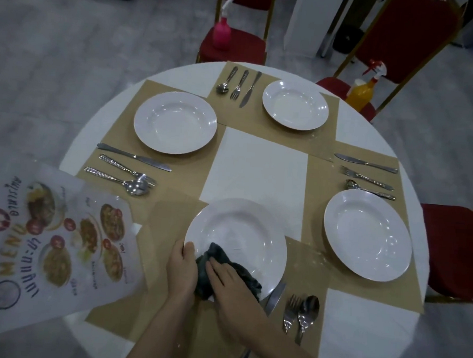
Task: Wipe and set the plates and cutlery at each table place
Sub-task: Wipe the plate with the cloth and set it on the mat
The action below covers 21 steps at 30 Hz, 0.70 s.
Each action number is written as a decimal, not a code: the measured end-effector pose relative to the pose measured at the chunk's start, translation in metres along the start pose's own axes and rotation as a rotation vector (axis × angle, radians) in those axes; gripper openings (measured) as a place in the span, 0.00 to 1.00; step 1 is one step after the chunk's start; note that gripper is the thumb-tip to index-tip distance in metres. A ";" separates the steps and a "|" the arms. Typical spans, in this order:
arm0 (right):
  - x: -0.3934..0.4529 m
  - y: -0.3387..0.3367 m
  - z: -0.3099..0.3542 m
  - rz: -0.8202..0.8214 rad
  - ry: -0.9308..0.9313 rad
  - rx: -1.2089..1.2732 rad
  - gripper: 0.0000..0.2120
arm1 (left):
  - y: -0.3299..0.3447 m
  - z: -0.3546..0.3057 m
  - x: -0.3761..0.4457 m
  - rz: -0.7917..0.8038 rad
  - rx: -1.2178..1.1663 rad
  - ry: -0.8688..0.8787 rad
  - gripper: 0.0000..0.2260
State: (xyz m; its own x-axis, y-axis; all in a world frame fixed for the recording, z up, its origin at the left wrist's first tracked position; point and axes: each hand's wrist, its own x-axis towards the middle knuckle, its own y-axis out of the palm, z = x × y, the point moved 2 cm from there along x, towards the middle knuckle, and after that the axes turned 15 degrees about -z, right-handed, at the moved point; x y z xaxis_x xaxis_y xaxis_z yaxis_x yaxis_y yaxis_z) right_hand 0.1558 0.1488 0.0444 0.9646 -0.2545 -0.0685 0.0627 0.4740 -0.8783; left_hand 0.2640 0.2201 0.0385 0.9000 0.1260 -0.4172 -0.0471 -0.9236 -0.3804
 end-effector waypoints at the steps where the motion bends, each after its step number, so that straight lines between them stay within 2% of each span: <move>1: 0.000 0.000 -0.004 0.001 -0.065 -0.034 0.28 | -0.002 0.001 0.003 0.023 0.008 -0.002 0.12; 3: 0.005 -0.001 -0.020 -0.055 -0.157 -0.169 0.27 | -0.006 0.002 0.008 0.082 0.032 0.009 0.09; 5: 0.013 -0.003 -0.038 -0.027 -0.211 -0.289 0.31 | -0.011 0.003 0.011 0.148 0.089 0.067 0.08; 8: 0.033 -0.017 -0.068 -0.059 -0.185 -0.421 0.36 | -0.016 0.010 0.012 0.207 0.167 0.140 0.08; 11: 0.054 -0.044 -0.087 -0.139 -0.095 -0.627 0.33 | -0.018 0.013 0.008 0.230 0.188 0.147 0.07; 13: 0.060 -0.053 -0.091 -0.136 -0.030 -0.699 0.32 | -0.018 0.013 0.008 0.214 0.184 0.123 0.08; 16: 0.058 -0.045 -0.083 -0.174 0.021 -0.697 0.32 | -0.016 0.012 0.006 0.211 0.185 0.105 0.08; 21: 0.049 -0.006 -0.049 -0.243 0.287 -0.403 0.33 | -0.010 0.007 -0.007 0.255 0.203 0.040 0.06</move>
State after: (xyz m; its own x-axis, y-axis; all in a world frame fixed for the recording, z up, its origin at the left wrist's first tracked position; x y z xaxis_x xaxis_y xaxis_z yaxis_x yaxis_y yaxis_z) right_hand 0.1906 0.0924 0.0235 0.8227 -0.5626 0.0817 0.1171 0.0271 -0.9927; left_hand 0.2552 0.2308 0.0392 0.8643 -0.1187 -0.4888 -0.3552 -0.8321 -0.4260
